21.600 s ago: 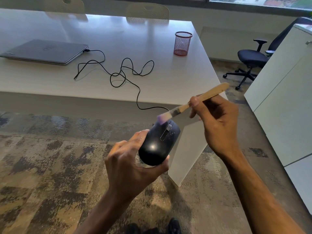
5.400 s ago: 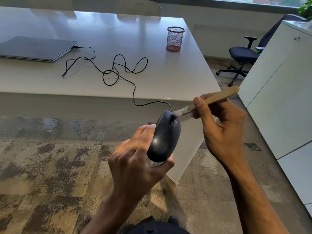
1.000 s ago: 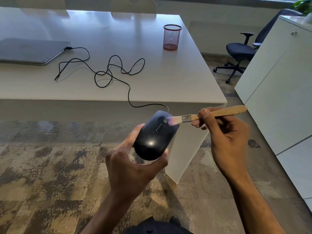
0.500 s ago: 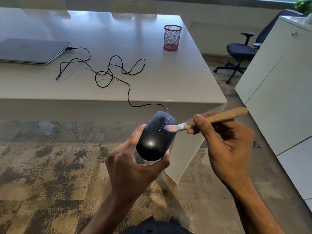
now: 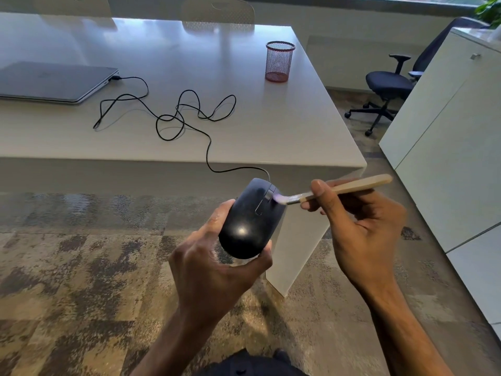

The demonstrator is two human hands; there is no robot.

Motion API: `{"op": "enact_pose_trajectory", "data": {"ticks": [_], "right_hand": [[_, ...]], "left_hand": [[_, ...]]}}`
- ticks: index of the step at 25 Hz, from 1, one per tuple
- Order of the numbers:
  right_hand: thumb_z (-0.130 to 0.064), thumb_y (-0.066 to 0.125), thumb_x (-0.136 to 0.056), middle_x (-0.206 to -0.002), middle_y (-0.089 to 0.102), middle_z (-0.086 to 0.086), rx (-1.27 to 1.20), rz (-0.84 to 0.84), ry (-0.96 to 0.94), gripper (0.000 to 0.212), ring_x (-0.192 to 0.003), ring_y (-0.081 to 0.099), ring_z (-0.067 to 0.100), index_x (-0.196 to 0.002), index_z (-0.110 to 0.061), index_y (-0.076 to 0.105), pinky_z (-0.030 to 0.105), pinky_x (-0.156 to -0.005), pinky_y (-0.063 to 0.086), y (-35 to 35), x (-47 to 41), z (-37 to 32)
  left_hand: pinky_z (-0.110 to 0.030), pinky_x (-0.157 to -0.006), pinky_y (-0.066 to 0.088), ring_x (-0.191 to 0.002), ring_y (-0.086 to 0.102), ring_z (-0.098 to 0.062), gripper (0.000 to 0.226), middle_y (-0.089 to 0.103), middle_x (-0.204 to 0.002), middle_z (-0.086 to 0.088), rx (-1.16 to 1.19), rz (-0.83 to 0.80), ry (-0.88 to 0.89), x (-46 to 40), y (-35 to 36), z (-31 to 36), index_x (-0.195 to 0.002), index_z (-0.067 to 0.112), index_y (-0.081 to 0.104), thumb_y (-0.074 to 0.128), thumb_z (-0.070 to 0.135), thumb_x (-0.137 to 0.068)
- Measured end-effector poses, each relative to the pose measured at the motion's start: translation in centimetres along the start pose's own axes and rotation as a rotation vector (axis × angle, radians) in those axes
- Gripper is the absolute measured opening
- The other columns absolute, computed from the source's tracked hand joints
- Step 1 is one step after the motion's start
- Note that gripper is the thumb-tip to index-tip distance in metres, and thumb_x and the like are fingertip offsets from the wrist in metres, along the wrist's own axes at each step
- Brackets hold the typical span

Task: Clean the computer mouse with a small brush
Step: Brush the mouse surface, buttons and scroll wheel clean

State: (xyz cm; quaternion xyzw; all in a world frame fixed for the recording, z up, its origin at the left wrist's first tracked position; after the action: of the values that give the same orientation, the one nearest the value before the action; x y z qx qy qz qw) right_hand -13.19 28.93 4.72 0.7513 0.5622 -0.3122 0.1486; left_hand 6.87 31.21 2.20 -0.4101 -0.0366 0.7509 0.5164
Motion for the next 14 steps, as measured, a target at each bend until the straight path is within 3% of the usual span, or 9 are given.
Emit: {"op": "enact_pose_trajectory", "data": {"ticks": [3, 11, 14], "right_hand": [[-0.024, 0.067, -0.093, -0.083, 0.074, -0.008, -0.021, -0.067, -0.066, 0.004, -0.073, 0.074, 0.005, -0.091, -0.022, 0.071, 0.018, -0.068, 0.056, 0.3, 0.2, -0.7], [-0.036, 0.065, -0.092, -0.083, 0.072, -0.029, 0.127, 0.033, 0.013, 0.002, -0.079, 0.073, 0.000, -0.091, -0.038, 0.066, 0.013, -0.073, 0.053, -0.7, -1.1, 1.5], [-0.034, 0.065, -0.092, -0.082, 0.074, -0.022, 0.061, 0.037, 0.022, 0.004, -0.078, 0.074, 0.003, -0.090, -0.036, 0.068, 0.016, -0.073, 0.054, -0.8, -1.1, 1.5]], "left_hand": [[0.004, -0.073, 0.034, -0.066, 0.057, -0.002, 0.073, 0.054, -0.084, 0.016, -0.005, -0.002, 0.011, 0.0, 0.1, 0.0, -0.120, 0.008, 0.062, 0.067, 0.053, -0.062], [-0.003, -0.068, 0.038, -0.065, 0.057, -0.004, 0.073, 0.063, -0.083, 0.011, -0.002, 0.000, 0.049, -0.1, 0.2, 0.3, -0.122, 0.014, 0.058, 0.067, 0.053, -0.062], [0.000, -0.070, 0.037, -0.066, 0.059, -0.004, 0.073, 0.060, -0.085, 0.014, -0.005, 0.001, 0.039, -0.2, 0.2, 0.1, -0.121, 0.012, 0.060, 0.068, 0.053, -0.062]]}}
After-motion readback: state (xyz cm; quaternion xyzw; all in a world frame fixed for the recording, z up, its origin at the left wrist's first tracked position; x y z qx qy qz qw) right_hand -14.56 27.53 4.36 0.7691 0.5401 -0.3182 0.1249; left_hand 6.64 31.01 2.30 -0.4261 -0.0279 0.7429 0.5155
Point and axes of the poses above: each hand's wrist, its own x-axis away from the middle knuckle, its own y-axis out of the palm, z = x × y, the point moved 8 cm from there along -x, towards the middle knuckle
